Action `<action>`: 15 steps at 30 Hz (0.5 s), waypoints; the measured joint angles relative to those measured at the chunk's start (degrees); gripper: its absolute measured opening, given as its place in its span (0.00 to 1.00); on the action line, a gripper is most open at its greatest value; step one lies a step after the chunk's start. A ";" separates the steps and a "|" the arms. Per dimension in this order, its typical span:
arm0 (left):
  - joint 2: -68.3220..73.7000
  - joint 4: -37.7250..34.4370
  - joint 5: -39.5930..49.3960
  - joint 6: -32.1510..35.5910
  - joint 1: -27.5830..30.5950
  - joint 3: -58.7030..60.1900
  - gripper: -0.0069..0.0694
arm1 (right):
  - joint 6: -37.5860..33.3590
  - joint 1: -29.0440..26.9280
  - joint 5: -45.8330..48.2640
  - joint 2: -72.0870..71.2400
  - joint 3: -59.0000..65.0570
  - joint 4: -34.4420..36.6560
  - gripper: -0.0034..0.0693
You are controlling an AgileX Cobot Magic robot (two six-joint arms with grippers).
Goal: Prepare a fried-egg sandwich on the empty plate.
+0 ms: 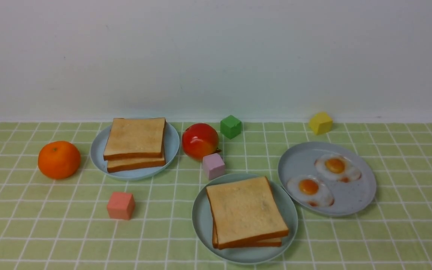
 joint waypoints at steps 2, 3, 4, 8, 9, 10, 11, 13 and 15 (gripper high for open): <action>-0.06 0.00 0.05 0.00 0.00 0.06 0.07 | 0.00 0.00 0.31 0.00 1.22 0.32 0.07; -0.06 0.00 0.05 0.00 0.00 0.06 0.07 | 0.00 0.00 0.61 0.00 2.06 0.32 0.07; -0.06 0.00 0.05 0.00 0.00 0.06 0.07 | 0.00 0.00 0.72 0.00 2.52 0.00 0.08; -0.06 0.00 0.05 0.00 0.00 0.12 0.07 | 0.04 0.00 0.62 0.00 4.31 0.00 0.08; -0.06 0.00 0.05 0.00 0.00 0.12 0.07 | 0.04 0.00 0.62 0.00 4.53 0.00 0.08; -0.06 0.00 0.05 0.00 0.00 0.12 0.07 | 0.04 0.00 0.62 0.00 4.58 0.00 0.08; -0.06 0.00 0.05 0.00 0.00 0.12 0.07 | 0.04 0.00 0.53 0.00 4.58 0.00 0.08; -0.06 0.00 0.05 0.00 0.00 0.16 0.07 | 0.04 0.00 0.27 0.00 4.58 0.00 0.09; -0.06 0.00 0.10 0.00 0.00 0.18 0.07 | 0.04 0.00 0.15 0.00 4.58 0.32 0.09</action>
